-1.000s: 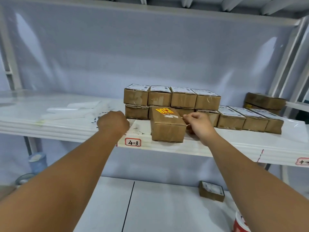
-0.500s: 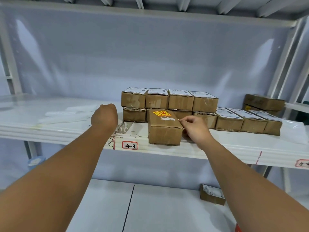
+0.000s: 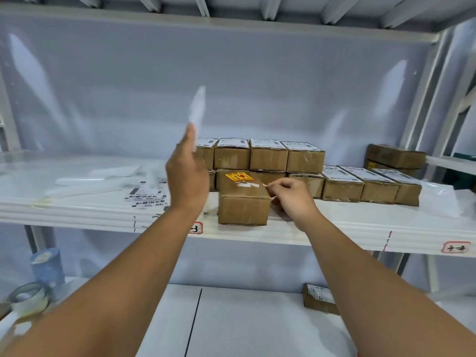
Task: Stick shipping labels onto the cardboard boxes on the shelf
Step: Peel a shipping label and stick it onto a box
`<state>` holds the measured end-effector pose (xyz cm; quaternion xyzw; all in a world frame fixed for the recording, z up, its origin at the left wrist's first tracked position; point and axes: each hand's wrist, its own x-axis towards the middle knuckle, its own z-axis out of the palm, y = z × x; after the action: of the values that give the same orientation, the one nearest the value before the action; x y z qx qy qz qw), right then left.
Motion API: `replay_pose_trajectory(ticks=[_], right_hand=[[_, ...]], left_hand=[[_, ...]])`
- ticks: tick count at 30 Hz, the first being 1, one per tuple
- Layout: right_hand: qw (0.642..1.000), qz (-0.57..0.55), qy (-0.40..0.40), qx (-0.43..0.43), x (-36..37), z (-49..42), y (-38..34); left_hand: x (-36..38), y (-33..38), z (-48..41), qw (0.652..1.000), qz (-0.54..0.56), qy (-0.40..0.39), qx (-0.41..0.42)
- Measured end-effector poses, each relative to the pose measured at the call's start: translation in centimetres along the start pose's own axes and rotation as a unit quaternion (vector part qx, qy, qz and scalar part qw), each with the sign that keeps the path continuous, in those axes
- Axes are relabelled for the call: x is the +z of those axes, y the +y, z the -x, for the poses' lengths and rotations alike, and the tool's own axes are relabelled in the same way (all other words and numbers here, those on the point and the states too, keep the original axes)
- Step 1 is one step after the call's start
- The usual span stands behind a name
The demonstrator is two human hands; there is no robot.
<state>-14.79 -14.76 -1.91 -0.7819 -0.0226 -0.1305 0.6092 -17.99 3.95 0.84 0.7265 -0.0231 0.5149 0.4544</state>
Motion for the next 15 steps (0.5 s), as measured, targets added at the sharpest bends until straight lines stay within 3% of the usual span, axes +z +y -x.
replay_pose_trajectory(ticks=[2,5,8,12,15], right_hand=[[0.999,-0.045,-0.006,0.011,-0.3,0.1,-0.1],[0.993,-0.112,-0.012,0.020,-0.8,0.2,-0.3],[0.991,-0.133,-0.013,0.018,-1.0,0.3,-0.3],[0.986,-0.161,-0.043,0.008,-0.9,0.6,-0.8],[0.979,-0.199,-0.013,0.033,-0.8,0.7,-1.6]], left_hand=[[1.1,1.3,0.9,0.990,-0.059,-0.097,0.078],[2.7,2.4,1.1,0.946,-0.169,-0.216,0.171],[3.6,2.7,0.9,0.895,-0.256,-0.262,0.254],[3.3,3.0,0.3,0.850,-0.315,-0.311,0.287],[2.9,3.4,0.2,0.804,-0.335,-0.349,0.346]])
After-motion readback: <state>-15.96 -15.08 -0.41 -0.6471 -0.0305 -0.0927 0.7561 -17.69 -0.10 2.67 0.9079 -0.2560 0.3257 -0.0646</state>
